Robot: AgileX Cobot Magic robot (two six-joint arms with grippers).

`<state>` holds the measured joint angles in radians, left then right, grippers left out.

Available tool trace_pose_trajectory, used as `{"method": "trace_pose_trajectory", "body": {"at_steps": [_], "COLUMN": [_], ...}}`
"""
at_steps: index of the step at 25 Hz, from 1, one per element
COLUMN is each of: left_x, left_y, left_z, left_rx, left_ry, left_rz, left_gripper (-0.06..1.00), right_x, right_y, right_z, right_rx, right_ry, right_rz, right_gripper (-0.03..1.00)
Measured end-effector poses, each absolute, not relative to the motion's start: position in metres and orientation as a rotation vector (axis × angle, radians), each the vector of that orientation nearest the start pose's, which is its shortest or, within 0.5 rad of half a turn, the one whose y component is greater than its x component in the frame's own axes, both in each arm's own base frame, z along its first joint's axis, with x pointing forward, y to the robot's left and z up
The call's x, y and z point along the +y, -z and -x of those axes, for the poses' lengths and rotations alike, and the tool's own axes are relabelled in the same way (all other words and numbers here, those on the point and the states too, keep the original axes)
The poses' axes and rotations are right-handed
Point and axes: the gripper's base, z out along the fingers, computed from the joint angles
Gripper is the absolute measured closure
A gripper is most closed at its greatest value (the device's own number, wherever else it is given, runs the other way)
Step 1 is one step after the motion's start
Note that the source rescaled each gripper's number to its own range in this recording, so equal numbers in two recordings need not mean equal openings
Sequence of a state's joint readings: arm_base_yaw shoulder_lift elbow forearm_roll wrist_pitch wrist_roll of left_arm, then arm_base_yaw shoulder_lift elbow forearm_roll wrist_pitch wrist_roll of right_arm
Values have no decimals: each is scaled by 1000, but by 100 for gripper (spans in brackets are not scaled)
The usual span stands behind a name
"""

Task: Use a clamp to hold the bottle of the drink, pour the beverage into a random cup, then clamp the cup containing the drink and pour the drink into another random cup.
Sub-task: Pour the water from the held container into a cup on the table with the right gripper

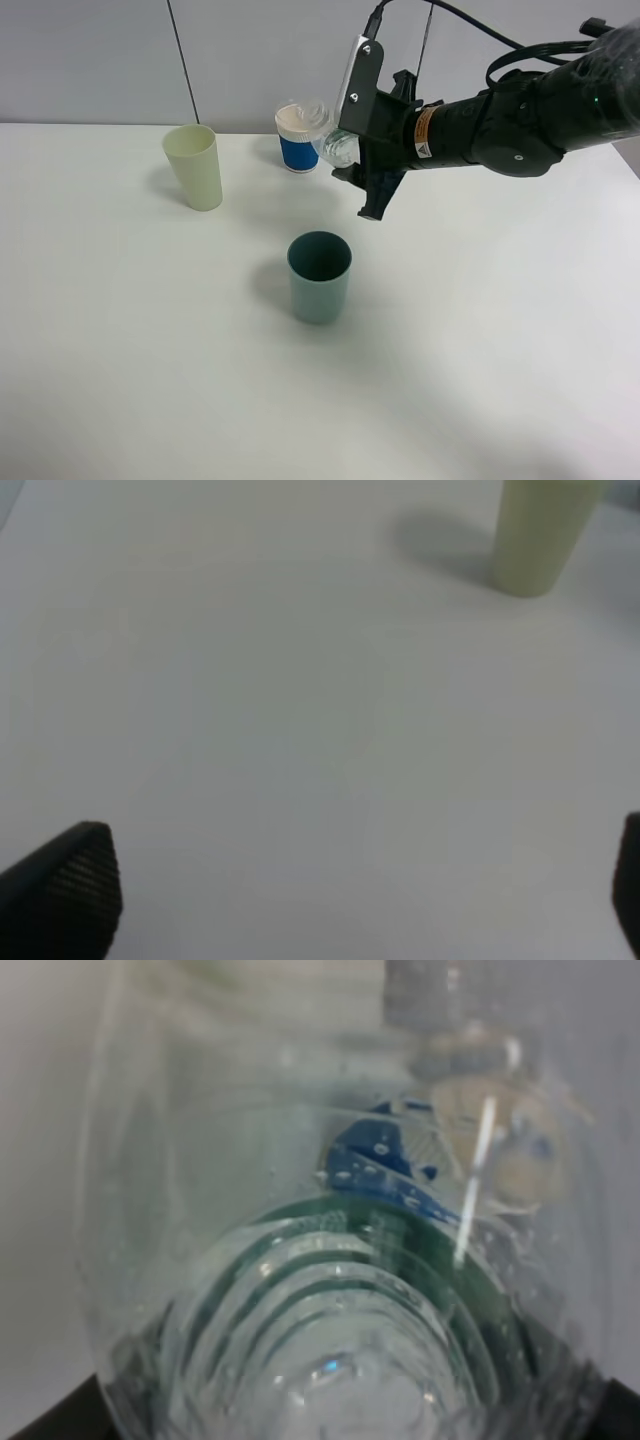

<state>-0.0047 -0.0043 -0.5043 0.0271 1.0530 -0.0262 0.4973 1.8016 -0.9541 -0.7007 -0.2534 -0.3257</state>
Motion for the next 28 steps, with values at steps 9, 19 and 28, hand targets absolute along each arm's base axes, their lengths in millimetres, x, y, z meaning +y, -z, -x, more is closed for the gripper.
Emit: {"method": "trace_pose_trajectory", "body": {"at_steps": [9,19,28], "left_x": [2,2,2], "left_y": [-279,-279,-279], "left_z": [6,6,6], "left_rx": [2028,2028,2028], "left_ry": [-13,-13,-13], "left_rz": [23,23,23], "left_gripper": [-6,-6,-6], "right_x": [193,199,200], "right_y": [-185,-192,-194], "right_z": [-322,-322,-322], "right_rx": [1253,1049,923], "right_ry": [286,347,412], "right_rz": [1717,1763,1810], "right_gripper": [93,93,93]}}
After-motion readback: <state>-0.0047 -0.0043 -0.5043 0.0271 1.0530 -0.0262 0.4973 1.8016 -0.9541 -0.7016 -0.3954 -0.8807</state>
